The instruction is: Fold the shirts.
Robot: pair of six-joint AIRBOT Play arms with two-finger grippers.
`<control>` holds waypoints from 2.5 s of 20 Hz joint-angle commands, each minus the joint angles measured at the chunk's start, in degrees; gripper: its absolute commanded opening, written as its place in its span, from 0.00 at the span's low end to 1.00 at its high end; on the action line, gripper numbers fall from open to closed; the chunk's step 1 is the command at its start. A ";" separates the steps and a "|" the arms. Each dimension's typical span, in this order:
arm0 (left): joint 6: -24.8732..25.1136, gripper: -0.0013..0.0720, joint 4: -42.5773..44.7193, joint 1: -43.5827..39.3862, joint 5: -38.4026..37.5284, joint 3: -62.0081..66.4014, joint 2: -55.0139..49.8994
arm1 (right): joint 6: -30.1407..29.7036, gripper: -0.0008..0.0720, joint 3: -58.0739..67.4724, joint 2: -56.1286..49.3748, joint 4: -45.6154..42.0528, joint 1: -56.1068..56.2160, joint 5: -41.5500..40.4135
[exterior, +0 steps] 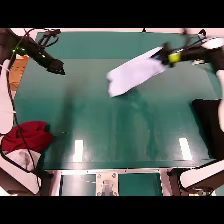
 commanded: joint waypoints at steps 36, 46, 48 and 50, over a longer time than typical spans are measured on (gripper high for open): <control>-0.92 0.05 -0.39 0.04 -1.86 0.00 0.02 | 22.64 0.78 -32.17 11.72 -62.86 -50.62 22.60; -12.31 0.05 -0.63 0.02 -0.39 -2.03 3.17 | 13.94 0.04 -8.85 14.19 -37.57 -28.72 16.65; -13.16 0.05 -0.15 -0.92 0.02 -7.98 6.69 | 10.58 0.04 -10.64 17.05 -37.77 -20.22 12.98; -12.57 0.05 0.46 -2.38 1.29 -17.68 12.15 | 9.14 0.04 -14.97 19.78 -38.18 -13.05 12.44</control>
